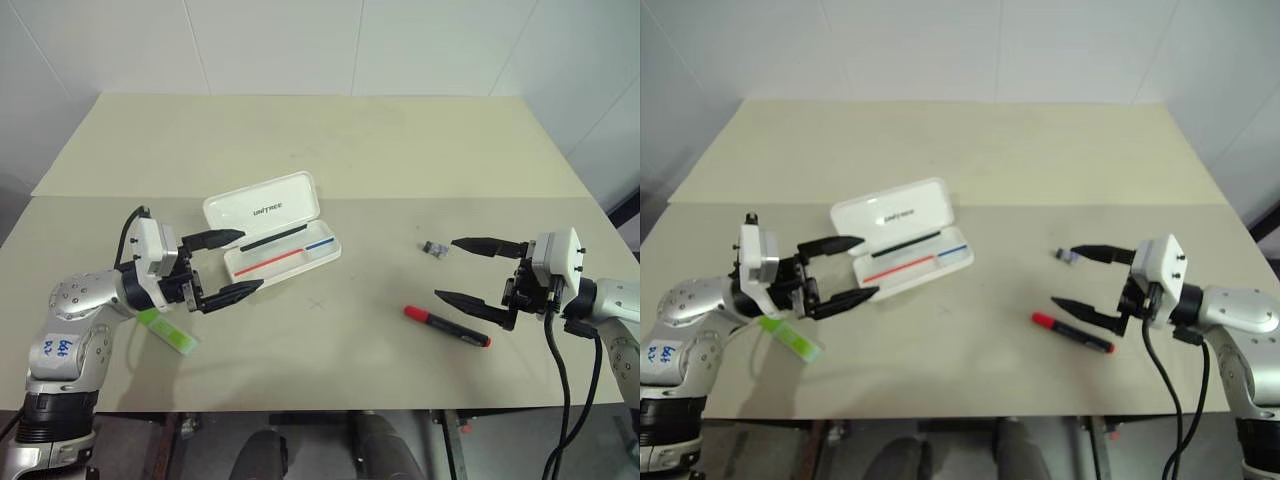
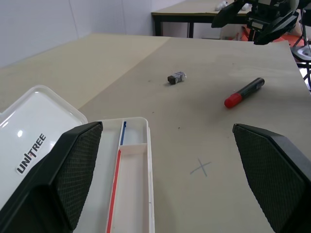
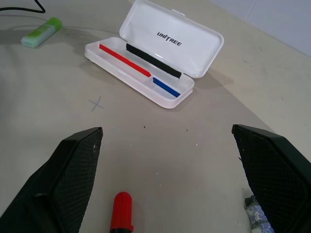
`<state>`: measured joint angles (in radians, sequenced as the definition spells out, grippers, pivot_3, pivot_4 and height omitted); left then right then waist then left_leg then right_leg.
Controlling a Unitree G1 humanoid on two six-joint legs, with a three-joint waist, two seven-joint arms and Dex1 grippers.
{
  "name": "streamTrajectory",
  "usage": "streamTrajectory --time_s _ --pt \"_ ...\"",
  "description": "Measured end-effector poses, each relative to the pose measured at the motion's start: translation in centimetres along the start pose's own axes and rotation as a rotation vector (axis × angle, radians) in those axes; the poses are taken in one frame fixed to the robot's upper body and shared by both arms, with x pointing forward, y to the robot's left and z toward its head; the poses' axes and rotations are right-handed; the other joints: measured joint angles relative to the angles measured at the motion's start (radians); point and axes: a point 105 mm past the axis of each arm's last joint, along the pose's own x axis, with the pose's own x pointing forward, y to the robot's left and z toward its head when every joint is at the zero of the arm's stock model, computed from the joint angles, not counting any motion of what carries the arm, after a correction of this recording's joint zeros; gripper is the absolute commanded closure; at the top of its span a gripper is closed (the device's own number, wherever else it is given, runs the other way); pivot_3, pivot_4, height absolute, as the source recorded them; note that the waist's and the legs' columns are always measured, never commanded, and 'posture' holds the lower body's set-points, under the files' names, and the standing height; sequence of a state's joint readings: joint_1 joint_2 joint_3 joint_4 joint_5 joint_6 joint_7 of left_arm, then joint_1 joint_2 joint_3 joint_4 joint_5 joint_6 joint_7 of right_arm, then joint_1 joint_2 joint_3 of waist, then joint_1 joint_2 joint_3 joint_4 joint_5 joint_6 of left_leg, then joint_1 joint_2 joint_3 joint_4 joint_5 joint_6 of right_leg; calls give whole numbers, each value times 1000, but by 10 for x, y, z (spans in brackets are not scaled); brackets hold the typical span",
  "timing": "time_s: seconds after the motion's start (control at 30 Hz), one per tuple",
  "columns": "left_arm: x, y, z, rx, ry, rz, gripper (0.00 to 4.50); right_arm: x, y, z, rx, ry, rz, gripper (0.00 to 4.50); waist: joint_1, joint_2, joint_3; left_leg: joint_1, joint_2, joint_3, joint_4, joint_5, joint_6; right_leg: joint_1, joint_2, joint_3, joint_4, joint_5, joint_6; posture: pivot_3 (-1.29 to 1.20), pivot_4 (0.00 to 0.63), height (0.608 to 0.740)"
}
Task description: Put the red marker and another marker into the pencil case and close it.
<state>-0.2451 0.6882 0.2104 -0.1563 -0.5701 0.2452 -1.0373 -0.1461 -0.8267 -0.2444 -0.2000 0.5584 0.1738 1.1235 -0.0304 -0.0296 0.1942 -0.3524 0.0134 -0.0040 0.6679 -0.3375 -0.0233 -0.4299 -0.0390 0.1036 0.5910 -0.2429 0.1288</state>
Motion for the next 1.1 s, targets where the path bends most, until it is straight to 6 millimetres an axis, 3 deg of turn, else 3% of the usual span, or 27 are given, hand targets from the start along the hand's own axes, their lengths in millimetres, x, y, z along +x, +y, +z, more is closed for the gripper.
streamTrajectory --time_s 0.3,0.4,0.47,0.6,1.1 --pt "1 0 -2 -2 11 8 6 13 8 -3 23 -32 32 0 -1 0 0 0 0 0 0 0 0 0 0 0 1 0 0 0 150 740" --pt "0 0 -4 -4 22 7 6 18 5 6 -5 -58 40 0 -2 0 0 1 0 0 0 0 0 0 0 0 1 0 0 0 150 740" --pt "-1 -1 -6 -7 32 2 392 24 7 10 -20 -72 66 0 -1 0 0 1 0 0 0 0 0 0 0 0 1 0 0 0 150 740" --pt "-3 -1 -11 19 78 -14 1650 39 19 11 -4 -105 134 0 -1 0 0 0 0 -1 0 0 0 -1 0 -1 1 0 -1 0 150 740" --pt "-4 4 -52 35 299 -50 1650 67 31 23 -27 -211 157 0 -1 0 0 0 0 -1 0 0 0 -1 -1 -2 2 0 -1 0 150 740"
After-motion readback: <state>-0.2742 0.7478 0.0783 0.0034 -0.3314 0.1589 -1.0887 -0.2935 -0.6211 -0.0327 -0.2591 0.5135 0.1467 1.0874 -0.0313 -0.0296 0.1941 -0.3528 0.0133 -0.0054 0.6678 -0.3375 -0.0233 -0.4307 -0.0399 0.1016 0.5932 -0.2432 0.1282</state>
